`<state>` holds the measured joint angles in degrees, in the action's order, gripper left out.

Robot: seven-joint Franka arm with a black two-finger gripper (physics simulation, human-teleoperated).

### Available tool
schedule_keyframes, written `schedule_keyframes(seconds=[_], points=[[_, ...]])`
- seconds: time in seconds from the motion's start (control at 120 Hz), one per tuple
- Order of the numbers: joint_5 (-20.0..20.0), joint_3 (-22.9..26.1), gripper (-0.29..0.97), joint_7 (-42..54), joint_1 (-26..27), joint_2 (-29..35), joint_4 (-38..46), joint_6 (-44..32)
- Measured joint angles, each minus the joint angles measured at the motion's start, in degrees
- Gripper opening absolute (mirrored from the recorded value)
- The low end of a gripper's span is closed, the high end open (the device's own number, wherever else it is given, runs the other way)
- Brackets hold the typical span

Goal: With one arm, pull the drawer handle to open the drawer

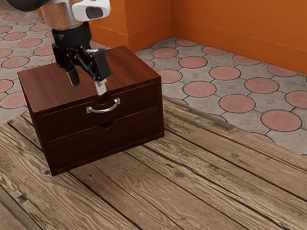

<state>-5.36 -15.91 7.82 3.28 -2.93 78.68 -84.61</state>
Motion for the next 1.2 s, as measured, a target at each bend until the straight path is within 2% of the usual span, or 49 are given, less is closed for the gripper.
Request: schedule_keyframes(seconds=[0.167, 0.233, 0.3, 0.367, 0.483, 0.592, 0.833, 0.925, 1.025, 1.2], points=[[0.04, 0.02, 0.68, 0.64, -0.67, 0.13, -0.39, -0.41], [0.2, 0.1, 0.68, 0.97, -0.37, 0.97, -4.74, 0.54], [0.45, 1.22, 0.68, 1.35, -0.13, 4.83, -8.23, 1.75], [1.99, 3.75, 0.68, 1.98, -1.02, 7.4, -9.95, 2.4], [5.18, 4.64, 0.68, 3.83, 0.02, 8.13, -10.05, 1.6], [6.72, 6.71, 0.68, 8.07, -0.97, 7.44, -6.46, 1.84], [9.59, 7.82, 0.68, 16.58, 3.1, 3.07, -6.2, 1.78], [10.44, 7.84, 0.68, 19.06, 3.8, -0.42, -6.33, 0.38], [10.75, 7.75, 0.68, 21.37, 1.57, -4.66, -6.43, -2.81], [10.17, 6.45, 0.68, 24.19, -0.82, -5.46, -2.44, -9.53]])
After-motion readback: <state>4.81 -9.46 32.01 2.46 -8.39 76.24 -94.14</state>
